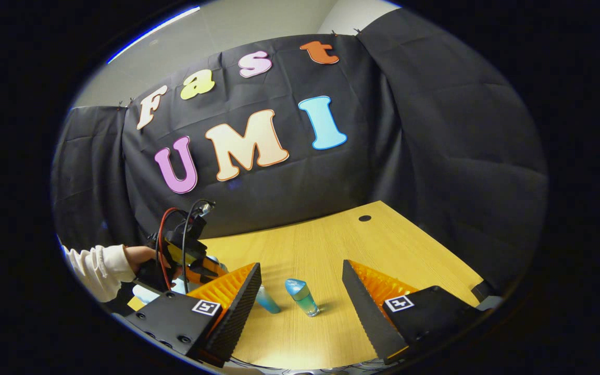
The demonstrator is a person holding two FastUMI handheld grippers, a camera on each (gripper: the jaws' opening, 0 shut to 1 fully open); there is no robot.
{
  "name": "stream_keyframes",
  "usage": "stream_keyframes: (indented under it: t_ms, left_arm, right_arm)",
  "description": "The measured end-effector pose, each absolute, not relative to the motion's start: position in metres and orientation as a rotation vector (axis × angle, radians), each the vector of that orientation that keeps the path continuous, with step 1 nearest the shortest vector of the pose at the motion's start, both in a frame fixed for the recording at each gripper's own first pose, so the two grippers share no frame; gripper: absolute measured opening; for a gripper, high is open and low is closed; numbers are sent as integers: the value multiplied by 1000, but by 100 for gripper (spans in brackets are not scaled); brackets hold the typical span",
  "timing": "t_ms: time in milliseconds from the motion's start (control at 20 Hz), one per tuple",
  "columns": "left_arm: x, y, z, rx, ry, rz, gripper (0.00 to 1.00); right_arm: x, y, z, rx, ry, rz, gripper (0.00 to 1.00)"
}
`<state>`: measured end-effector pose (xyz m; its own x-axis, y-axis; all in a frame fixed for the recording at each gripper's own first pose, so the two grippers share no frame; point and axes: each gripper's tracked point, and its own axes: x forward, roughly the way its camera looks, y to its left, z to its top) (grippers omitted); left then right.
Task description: First open the suitcase, pack the skin care products into it, and then close the suitcase.
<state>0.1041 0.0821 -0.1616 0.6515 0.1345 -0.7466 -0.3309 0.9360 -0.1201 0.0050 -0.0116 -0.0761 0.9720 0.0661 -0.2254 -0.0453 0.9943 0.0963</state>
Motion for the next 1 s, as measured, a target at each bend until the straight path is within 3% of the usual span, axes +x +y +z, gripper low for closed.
stream_keyframes:
  t_ms: [350,500,750,1000]
  left_arm:
    - [110,84,-196,-264,913,315,25]
    - [115,84,-203,-275,930,323,24]
    - [115,85,-205,-286,945,316,8]
    - [116,81,-197,-256,916,270,5]
  right_arm:
    - [9,-21,-83,102,250,35,98]
    - [9,-26,-84,99,254,24,98]
    - [15,-31,-87,99,264,11,98]
    - [21,-31,-83,76,256,10,98]
